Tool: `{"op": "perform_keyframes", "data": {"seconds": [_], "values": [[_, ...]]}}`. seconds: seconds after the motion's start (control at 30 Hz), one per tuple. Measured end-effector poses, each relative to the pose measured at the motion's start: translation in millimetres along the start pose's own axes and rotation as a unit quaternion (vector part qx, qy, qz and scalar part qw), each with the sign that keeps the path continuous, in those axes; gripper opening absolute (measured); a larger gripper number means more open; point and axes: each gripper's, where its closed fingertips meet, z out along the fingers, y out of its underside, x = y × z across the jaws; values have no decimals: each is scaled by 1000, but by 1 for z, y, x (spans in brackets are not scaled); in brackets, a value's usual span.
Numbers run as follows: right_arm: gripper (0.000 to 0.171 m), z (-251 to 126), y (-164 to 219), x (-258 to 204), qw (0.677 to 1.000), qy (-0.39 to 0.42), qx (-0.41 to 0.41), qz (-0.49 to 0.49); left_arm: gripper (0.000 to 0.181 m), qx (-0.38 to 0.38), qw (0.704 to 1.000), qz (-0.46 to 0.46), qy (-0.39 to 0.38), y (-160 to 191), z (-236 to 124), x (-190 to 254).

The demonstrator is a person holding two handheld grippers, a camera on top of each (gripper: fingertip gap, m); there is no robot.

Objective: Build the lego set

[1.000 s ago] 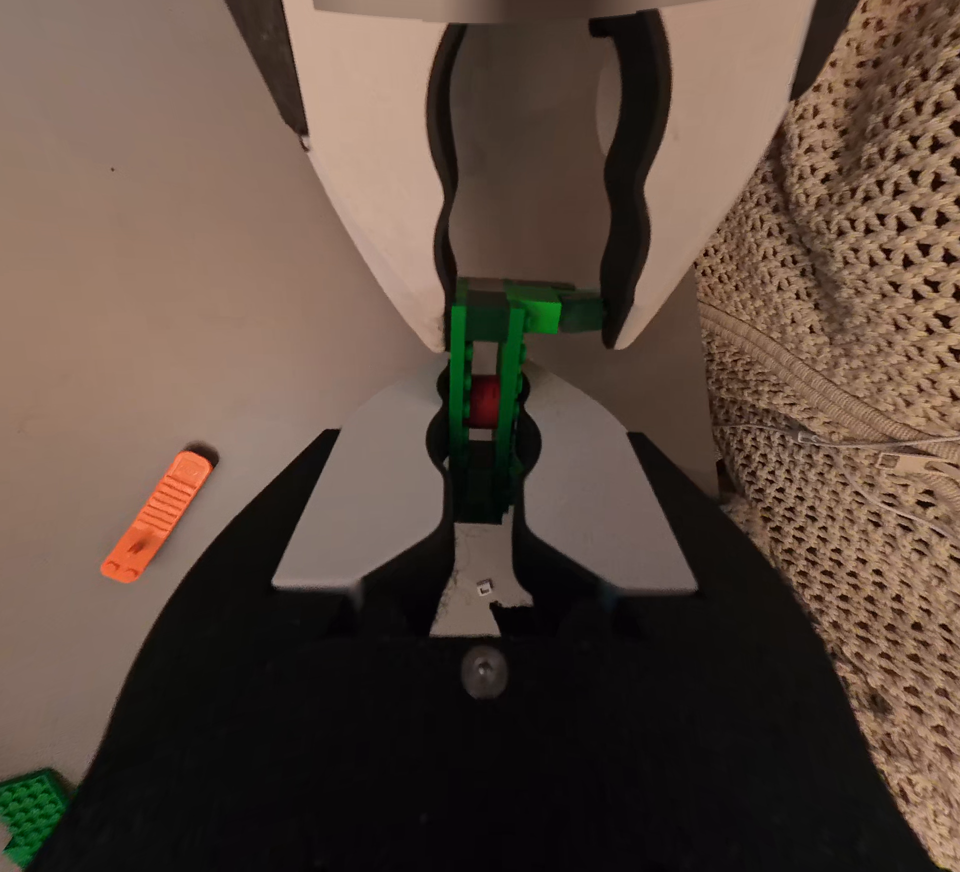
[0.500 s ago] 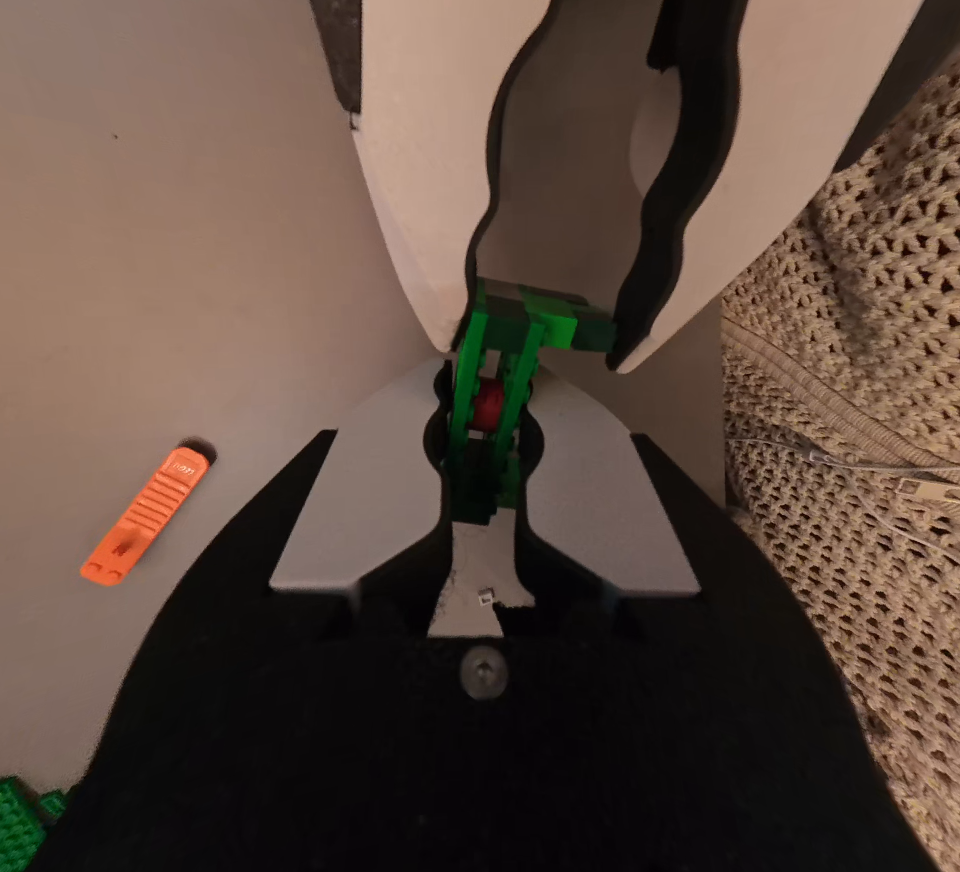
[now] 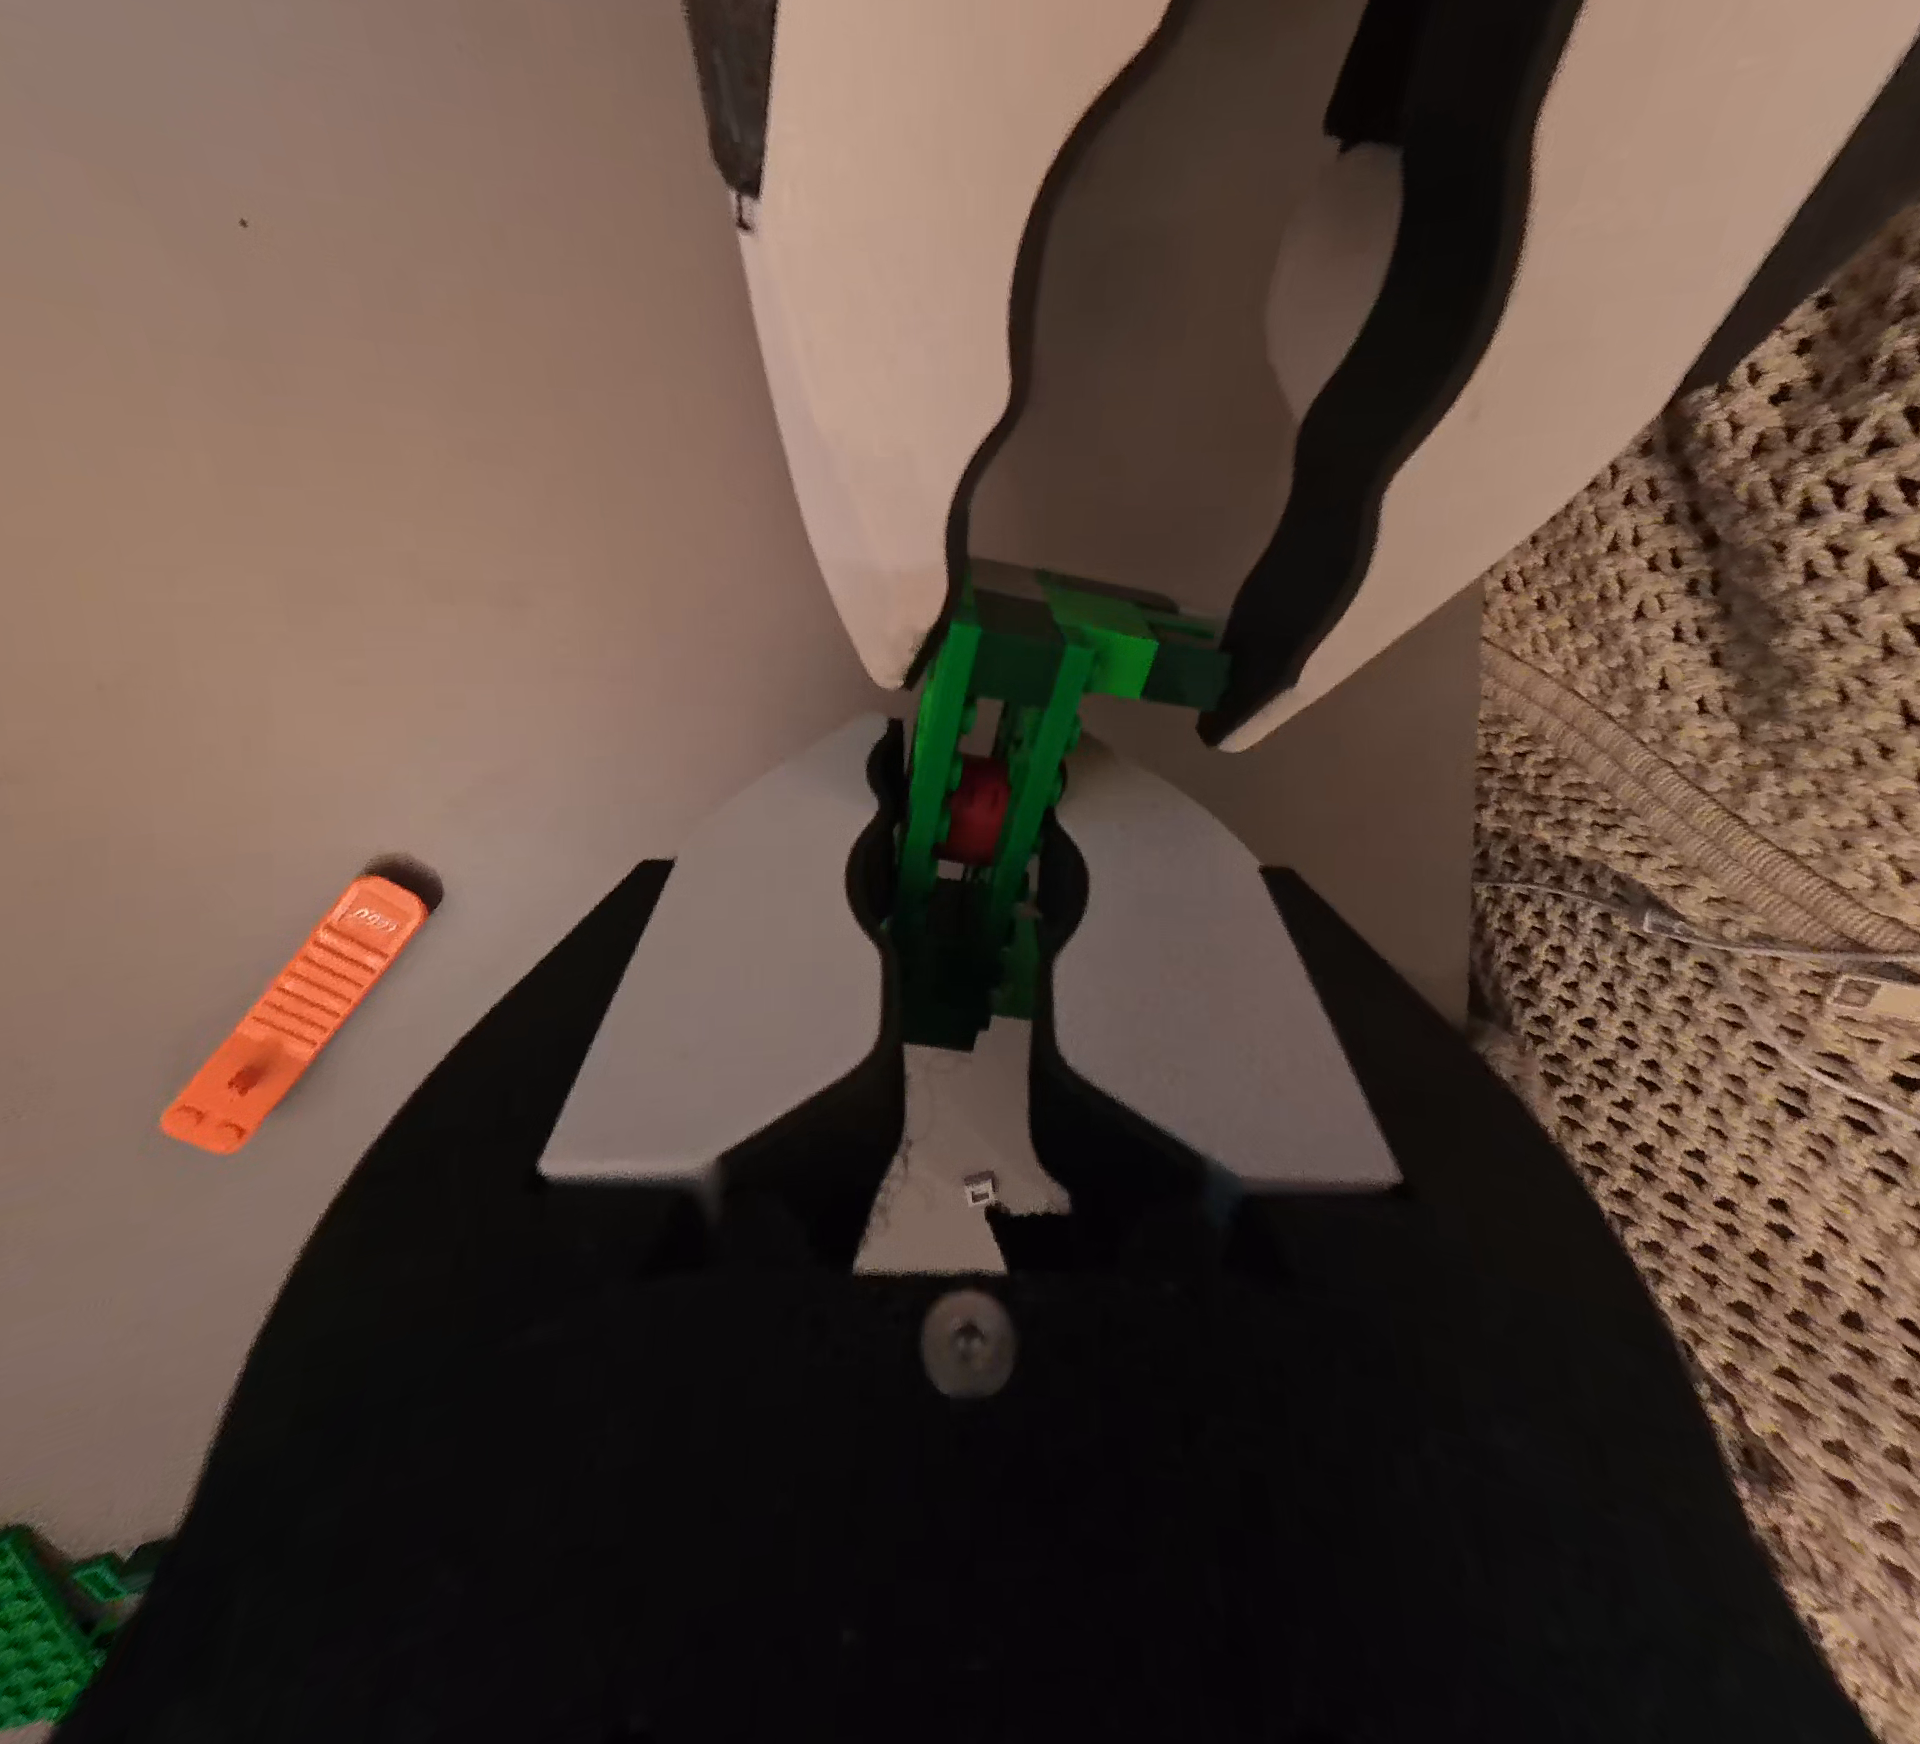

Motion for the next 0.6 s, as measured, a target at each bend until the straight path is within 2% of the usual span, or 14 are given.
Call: {"op": "perform_keyframes", "data": {"seconds": [0.27,0.33,0.37,0.4,0.43,0.5,0.6], "values": [[40,2,2,0,1000,3,4,-5,22,-7,1000,4,2,1,3,0],[42,1,-1,-2,999,0,23,-23,22,0,1000,9,26,2,2,6],[50,-3,-6,-4,998,0,40,-42,22,4,999,9,42,2,0,11],[67,-8,-10,-8,996,-6,52,-69,21,3,999,6,49,5,-1,11],[70,-14,-14,-12,993,-6,61,-98,21,2,999,1,52,7,-2,9],[71,-21,-17,-16,983,15,58,-173,21,8,998,-18,67,12,-4,5],[64,-16,-12,-15,961,59,0,-270,21,11,995,-31,99,17,-3,6]]}}
